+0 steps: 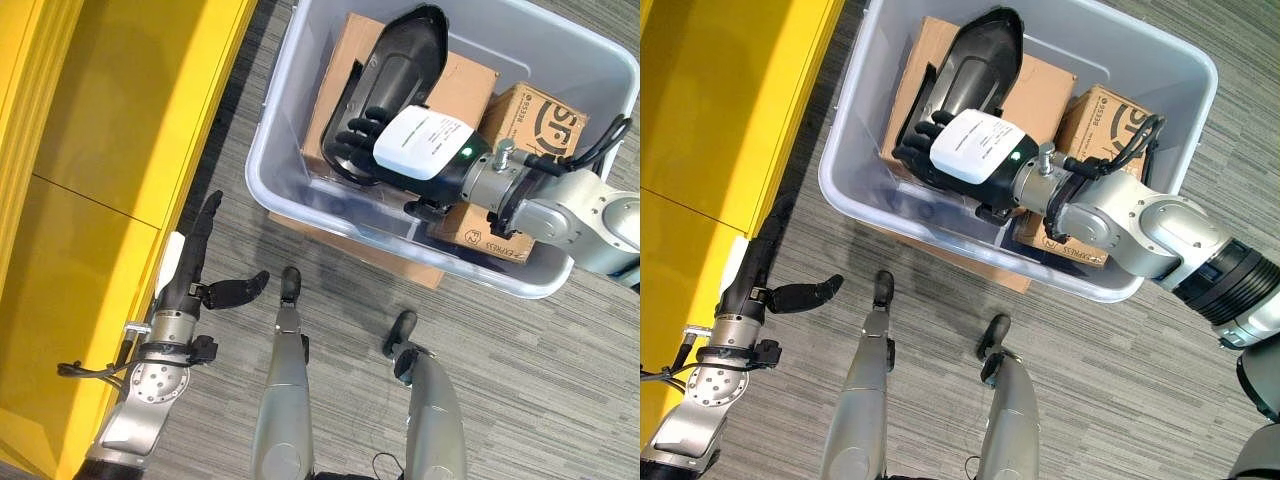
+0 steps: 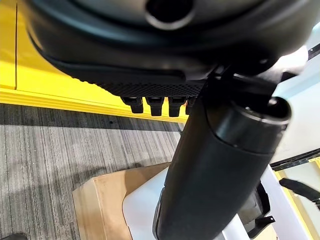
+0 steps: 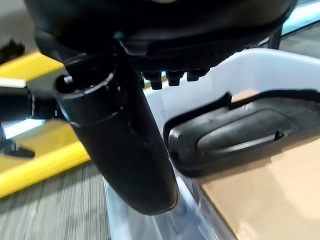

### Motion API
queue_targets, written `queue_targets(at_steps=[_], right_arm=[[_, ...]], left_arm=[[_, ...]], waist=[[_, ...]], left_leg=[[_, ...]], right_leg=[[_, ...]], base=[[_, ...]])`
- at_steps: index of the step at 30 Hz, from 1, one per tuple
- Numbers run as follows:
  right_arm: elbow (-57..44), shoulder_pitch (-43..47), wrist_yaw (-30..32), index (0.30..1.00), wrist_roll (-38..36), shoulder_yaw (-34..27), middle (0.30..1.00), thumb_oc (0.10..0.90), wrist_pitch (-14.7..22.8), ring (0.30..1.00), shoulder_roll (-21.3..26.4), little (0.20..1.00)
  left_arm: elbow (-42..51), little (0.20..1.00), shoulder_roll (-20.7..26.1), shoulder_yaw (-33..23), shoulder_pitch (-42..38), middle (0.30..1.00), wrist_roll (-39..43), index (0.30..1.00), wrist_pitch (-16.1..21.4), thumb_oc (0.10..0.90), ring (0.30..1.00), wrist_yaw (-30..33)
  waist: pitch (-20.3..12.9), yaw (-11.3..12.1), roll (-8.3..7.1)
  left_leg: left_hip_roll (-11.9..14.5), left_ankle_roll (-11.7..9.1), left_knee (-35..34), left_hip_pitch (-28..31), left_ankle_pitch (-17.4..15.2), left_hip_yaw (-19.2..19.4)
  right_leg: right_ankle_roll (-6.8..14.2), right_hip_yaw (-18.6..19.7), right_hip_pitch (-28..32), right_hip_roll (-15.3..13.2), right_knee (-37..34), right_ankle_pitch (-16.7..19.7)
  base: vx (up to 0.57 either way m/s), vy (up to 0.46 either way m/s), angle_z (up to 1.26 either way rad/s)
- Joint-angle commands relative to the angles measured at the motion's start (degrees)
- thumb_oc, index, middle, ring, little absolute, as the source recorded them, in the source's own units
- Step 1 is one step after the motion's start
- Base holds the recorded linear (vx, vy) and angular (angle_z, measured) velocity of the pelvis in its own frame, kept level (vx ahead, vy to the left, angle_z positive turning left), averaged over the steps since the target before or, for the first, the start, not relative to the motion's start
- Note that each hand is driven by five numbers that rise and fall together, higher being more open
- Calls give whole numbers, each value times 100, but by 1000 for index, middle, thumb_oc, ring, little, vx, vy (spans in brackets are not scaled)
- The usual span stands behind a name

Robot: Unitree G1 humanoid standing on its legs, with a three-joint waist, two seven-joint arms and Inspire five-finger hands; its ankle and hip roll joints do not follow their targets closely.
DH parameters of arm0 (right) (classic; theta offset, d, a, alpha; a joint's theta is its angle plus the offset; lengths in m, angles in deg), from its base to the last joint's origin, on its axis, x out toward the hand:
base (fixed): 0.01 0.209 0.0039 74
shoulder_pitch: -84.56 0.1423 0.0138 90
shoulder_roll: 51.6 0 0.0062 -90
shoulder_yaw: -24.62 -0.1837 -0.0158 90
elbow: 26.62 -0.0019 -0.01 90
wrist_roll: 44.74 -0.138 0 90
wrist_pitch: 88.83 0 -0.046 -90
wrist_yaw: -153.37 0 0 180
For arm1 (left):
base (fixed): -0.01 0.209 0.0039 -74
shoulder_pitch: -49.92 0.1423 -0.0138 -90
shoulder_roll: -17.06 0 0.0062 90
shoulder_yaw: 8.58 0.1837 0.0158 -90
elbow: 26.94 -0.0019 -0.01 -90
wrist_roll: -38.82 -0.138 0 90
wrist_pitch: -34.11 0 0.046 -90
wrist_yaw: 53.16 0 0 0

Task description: Move parts from the plastic box to the shelf.

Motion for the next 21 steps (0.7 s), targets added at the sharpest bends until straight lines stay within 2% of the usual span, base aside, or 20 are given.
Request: queue_targets(at_steps=[1,12,21], right_arm=[[55,1196,354,1000,158,212,1000,900,139,1000,324,1000],[435,2039,386,1000,832,1314,1000,900,189,1000,490,1000],[471,2316,403,1000,905,1605,1000,900,202,1000,552,1000]], left_arm=[[708,1000,355,-240,152,1000,-243,1000,448,900,1000,233],[752,1000,475,-202,141,1000,-289,1000,444,900,1000,253],[760,1000,465,-203,126,1000,-280,1000,449,900,1000,248]], waist=[[-61,140,-61],[-61,154,-54],[-61,144,-70]], left_leg=[[21,124,-51,-83,-73,-46],[-1,116,-55,-204,-76,-63],[-3,122,-59,-244,-90,-60]], right_leg=[[375,74,969,-76,-714,-86],[410,86,874,-87,-751,-75],[422,64,870,-88,-812,-64]], base=[[9,2,4],[0,0,0],[7,-2,0]])
